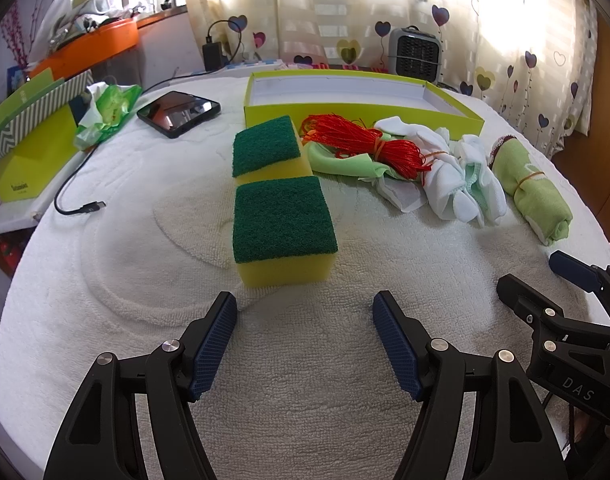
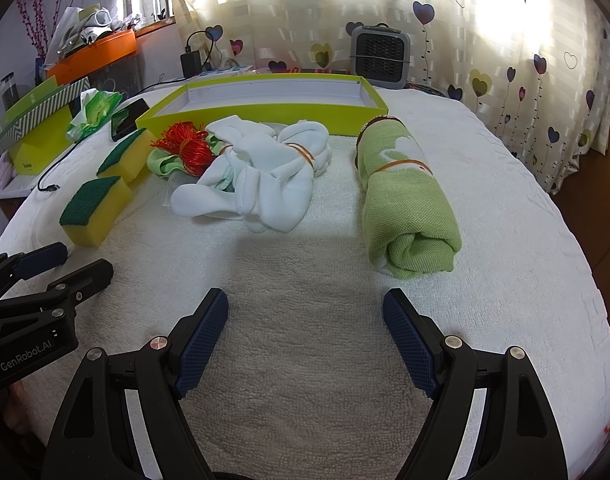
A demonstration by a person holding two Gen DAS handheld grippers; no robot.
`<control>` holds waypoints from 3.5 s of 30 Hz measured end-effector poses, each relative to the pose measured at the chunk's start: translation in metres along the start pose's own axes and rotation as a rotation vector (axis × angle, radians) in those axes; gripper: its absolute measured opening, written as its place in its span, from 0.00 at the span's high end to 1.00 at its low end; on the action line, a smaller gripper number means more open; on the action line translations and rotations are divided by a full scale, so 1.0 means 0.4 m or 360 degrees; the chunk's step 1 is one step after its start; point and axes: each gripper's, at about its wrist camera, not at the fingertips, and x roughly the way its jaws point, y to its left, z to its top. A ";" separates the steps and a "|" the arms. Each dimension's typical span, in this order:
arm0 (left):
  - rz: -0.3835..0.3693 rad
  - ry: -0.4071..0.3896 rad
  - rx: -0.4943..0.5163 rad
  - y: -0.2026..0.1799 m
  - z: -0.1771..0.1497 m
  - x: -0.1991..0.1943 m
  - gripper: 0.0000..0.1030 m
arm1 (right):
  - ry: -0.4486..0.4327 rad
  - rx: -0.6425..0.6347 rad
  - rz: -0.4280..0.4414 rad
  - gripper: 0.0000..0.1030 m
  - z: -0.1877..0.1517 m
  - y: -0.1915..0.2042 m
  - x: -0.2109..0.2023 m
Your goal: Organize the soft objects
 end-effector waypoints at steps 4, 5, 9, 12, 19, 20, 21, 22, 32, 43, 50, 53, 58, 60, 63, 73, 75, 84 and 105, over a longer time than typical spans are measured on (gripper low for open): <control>0.0000 -0.0001 0.0004 -0.001 0.000 0.000 0.32 | 0.0000 0.0000 0.0000 0.22 0.001 0.001 0.000; -0.0001 -0.0001 0.0007 -0.001 0.001 -0.001 0.32 | 0.0001 -0.0001 -0.0001 0.22 0.001 0.001 0.000; -0.0013 0.0001 0.0028 -0.009 0.014 -0.015 0.32 | 0.0001 -0.0003 0.0000 0.22 0.003 0.002 -0.001; -0.0043 0.0010 0.0048 -0.007 0.017 -0.016 0.32 | 0.0003 -0.0016 0.0014 0.22 0.005 -0.001 0.001; -0.0179 0.0085 0.0049 0.023 0.027 -0.020 0.32 | -0.0053 -0.0039 0.0069 0.22 -0.002 -0.027 -0.035; -0.0201 0.0089 0.0032 0.028 0.026 -0.021 0.32 | -0.0075 -0.0033 0.0070 0.22 0.002 -0.035 -0.046; -0.0223 0.0094 0.0015 0.034 0.026 -0.022 0.32 | -0.0098 -0.0025 0.0073 0.22 0.010 -0.042 -0.052; -0.0247 0.0099 -0.0002 0.040 0.029 -0.024 0.32 | -0.0127 -0.0012 0.0073 0.22 0.016 -0.053 -0.062; -0.0335 0.0084 -0.0121 0.080 0.096 -0.016 0.32 | -0.0170 0.0124 0.0016 0.22 0.084 -0.144 -0.058; -0.0249 0.0139 -0.0119 0.076 0.133 0.042 0.32 | -0.0075 0.0131 0.0057 0.22 0.136 -0.173 0.019; -0.0231 0.0146 -0.0144 0.089 0.136 0.057 0.32 | 0.0008 0.0142 0.0055 0.22 0.144 -0.187 0.059; -0.0226 0.0150 -0.0136 0.086 0.138 0.060 0.32 | 0.0034 0.0163 0.0065 0.22 0.146 -0.193 0.069; -0.0230 0.0143 -0.0145 0.084 0.134 0.062 0.32 | 0.0076 0.0179 0.0073 0.22 0.147 -0.196 0.085; -0.0233 0.0143 -0.0151 0.085 0.134 0.063 0.33 | 0.0092 0.0186 0.0075 0.22 0.148 -0.197 0.091; -0.0237 0.0138 -0.0155 0.087 0.135 0.062 0.34 | 0.0090 0.0181 0.0077 0.22 0.148 -0.196 0.091; -0.0286 0.0117 -0.0142 0.086 0.133 0.052 0.50 | 0.0060 0.0173 0.0112 0.54 0.146 -0.186 0.081; -0.0288 0.0113 -0.0146 0.086 0.134 0.050 0.51 | 0.0052 0.0160 0.0103 0.58 0.145 -0.182 0.079; -0.0283 0.0062 -0.0128 0.091 0.144 0.013 0.52 | 0.0010 0.0166 0.0124 0.64 0.143 -0.180 0.057; -0.0320 -0.0074 -0.0101 0.148 0.342 -0.001 0.51 | -0.0146 0.0136 0.0131 0.65 0.280 -0.161 0.009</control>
